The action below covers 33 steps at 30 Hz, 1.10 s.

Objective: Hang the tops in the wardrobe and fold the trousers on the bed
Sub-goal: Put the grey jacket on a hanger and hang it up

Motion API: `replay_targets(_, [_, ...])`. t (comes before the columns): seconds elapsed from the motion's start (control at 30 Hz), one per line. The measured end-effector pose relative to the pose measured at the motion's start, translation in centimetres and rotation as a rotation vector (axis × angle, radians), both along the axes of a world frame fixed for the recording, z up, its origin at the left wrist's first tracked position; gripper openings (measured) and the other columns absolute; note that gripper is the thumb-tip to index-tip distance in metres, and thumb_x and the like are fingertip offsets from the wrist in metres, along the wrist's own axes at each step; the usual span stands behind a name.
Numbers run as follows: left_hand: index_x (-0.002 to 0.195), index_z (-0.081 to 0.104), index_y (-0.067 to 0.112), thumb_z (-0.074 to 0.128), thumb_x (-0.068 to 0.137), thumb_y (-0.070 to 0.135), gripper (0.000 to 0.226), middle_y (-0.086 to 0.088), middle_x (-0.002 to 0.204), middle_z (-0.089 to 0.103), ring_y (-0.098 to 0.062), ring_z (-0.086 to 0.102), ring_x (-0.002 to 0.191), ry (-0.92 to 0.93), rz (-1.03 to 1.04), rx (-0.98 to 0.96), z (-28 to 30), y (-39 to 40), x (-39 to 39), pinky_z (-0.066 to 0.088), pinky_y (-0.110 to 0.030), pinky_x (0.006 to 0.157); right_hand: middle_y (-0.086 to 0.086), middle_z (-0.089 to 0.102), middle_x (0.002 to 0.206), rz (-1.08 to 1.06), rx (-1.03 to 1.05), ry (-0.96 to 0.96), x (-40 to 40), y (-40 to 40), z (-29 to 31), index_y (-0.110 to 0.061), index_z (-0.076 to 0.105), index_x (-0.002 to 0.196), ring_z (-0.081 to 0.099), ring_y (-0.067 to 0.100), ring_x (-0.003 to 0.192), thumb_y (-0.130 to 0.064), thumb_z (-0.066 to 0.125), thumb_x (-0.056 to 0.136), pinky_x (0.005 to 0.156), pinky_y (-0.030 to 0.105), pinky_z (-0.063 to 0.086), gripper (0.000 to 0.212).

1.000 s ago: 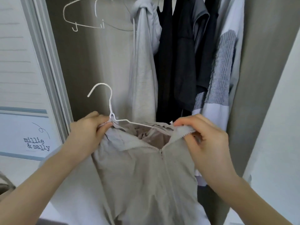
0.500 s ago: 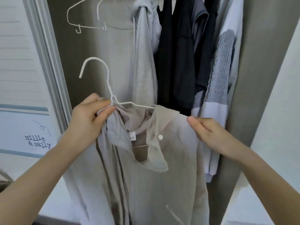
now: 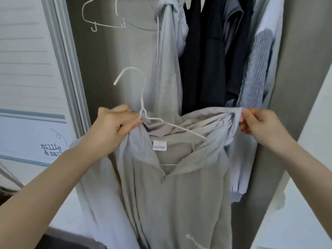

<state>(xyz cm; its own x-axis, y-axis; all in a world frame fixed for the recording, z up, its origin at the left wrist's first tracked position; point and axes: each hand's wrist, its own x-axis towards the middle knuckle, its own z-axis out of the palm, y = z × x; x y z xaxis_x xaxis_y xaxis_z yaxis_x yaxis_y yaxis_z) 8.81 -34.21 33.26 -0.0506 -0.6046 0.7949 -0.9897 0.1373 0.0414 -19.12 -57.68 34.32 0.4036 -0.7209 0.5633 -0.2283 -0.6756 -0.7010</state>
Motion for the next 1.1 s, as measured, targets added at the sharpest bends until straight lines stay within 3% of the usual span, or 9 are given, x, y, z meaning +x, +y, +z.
replay_targets(0.13, [0.094, 0.071, 0.023, 0.049, 0.098, 0.036, 0.026, 0.015, 0.07, 0.04, 0.006, 0.043, 0.067, -0.09, -0.045, 0.081, -0.6, -1.7, -1.7, 0.032, -0.038, 0.067, 0.003, 0.061, 0.057, 0.147, 0.119, -0.164, 2.5, 1.7, 1.2, -0.006, 0.051, 0.075, 0.058, 0.007, 0.044, -0.011, 0.036, 0.103, 0.054, 0.024, 0.053, 0.032])
replay_targets(0.3, [0.085, 0.071, 0.014, 0.05, 0.099, 0.034, 0.033, 0.005, 0.069, 0.043, -0.009, 0.047, 0.062, 0.017, -0.071, 0.032, -0.5, -2.4, -1.8, 0.04, -0.043, 0.058, -0.019, 0.066, 0.116, 0.628, 0.129, 0.502, 2.7, 3.3, -0.5, -0.018, 0.06, 0.124, 0.057, -0.007, 0.109, -0.028, 0.042, 0.097, 0.096, 0.011, 0.041, 0.034])
replay_targets(0.37, [0.079, 0.066, 0.023, 0.051, 0.098, 0.032, 0.026, 0.007, 0.069, 0.042, -0.011, 0.048, 0.064, 0.078, -0.064, 0.021, -0.5, -1.8, -1.1, 0.043, -0.043, 0.061, -0.033, 0.064, 0.084, 0.631, 0.118, 0.456, 1.6, 2.8, -0.8, -0.022, 0.061, 0.12, 0.059, -0.012, 0.085, -0.029, 0.043, 0.097, 0.078, 0.004, 0.042, 0.029])
replay_targets(0.47, [0.074, 0.057, 0.042, 0.054, 0.097, 0.029, 0.027, 0.011, 0.07, 0.043, -0.007, 0.049, 0.068, 0.169, -0.073, -0.002, -0.4, -1.4, -0.6, 0.043, -0.039, 0.067, -0.016, 0.044, 0.054, 0.543, 0.027, 0.406, 1.5, 2.8, -1.5, -0.012, 0.058, 0.08, 0.041, -0.002, 0.054, -0.048, 0.049, 0.088, 0.056, 0.012, 0.036, 0.039])
replay_targets(0.63, [0.077, 0.064, 0.009, 0.052, 0.098, 0.034, 0.035, 0.005, 0.069, 0.043, -0.01, 0.048, 0.067, 0.082, -0.059, 0.033, -0.5, -3.2, -2.7, 0.044, -0.052, 0.065, -0.014, 0.029, 0.051, 0.553, -0.132, 0.339, 4.2, 5.1, -0.9, -0.018, 0.034, 0.058, 0.027, 0.001, 0.049, -0.016, 0.049, 0.098, 0.047, 0.016, 0.024, 0.043])
replay_targets(0.77, [0.131, 0.059, 0.031, 0.061, 0.089, 0.052, 0.048, 0.005, 0.091, 0.064, -0.007, 0.061, 0.086, 0.282, -0.072, 0.051, 0.4, -2.9, -1.4, 0.049, -0.039, 0.089, -0.009, 0.029, 0.053, 0.473, -0.036, 0.157, 3.2, 4.3, 1.2, -0.009, 0.037, 0.058, 0.027, 0.001, 0.049, -0.014, 0.051, 0.096, 0.045, 0.014, 0.022, 0.041])
replay_targets(0.83, [0.14, 0.048, 0.033, 0.071, 0.081, 0.052, 0.066, 0.003, 0.088, 0.064, -0.005, 0.059, 0.08, 0.453, -0.107, 0.084, 0.9, -1.9, 0.5, 0.047, -0.025, 0.084, 0.006, 0.035, 0.063, 0.447, 0.03, 0.083, 1.8, 3.4, 2.3, 0.009, 0.043, 0.066, 0.031, 0.016, 0.057, -0.026, 0.059, 0.093, 0.048, 0.018, 0.022, 0.047])
replay_targets(1.03, [0.109, 0.07, 0.024, 0.071, 0.084, 0.025, 0.026, -0.001, 0.1, 0.074, -0.012, 0.069, 0.096, 0.819, -0.101, 0.171, 0.8, -0.5, 3.6, 0.052, -0.034, 0.096, 0.01, 0.038, 0.073, 0.368, 0.142, -0.031, 0.1, 2.9, 4.3, 0.013, 0.043, 0.079, 0.032, 0.023, 0.069, -0.067, 0.071, 0.061, 0.059, 0.031, 0.022, 0.087])
replay_targets(1.1, [0.088, 0.077, 0.015, 0.066, 0.088, 0.026, 0.015, -0.004, 0.091, 0.075, -0.015, 0.071, 0.088, 0.922, -0.128, 0.169, 0.6, -0.2, 4.2, 0.052, -0.036, 0.092, 0.01, 0.039, 0.069, 0.364, 0.11, -0.021, -0.3, 2.6, 4.6, 0.011, 0.042, 0.074, 0.032, 0.022, 0.065, -0.054, 0.069, 0.075, 0.054, 0.029, 0.024, 0.071])
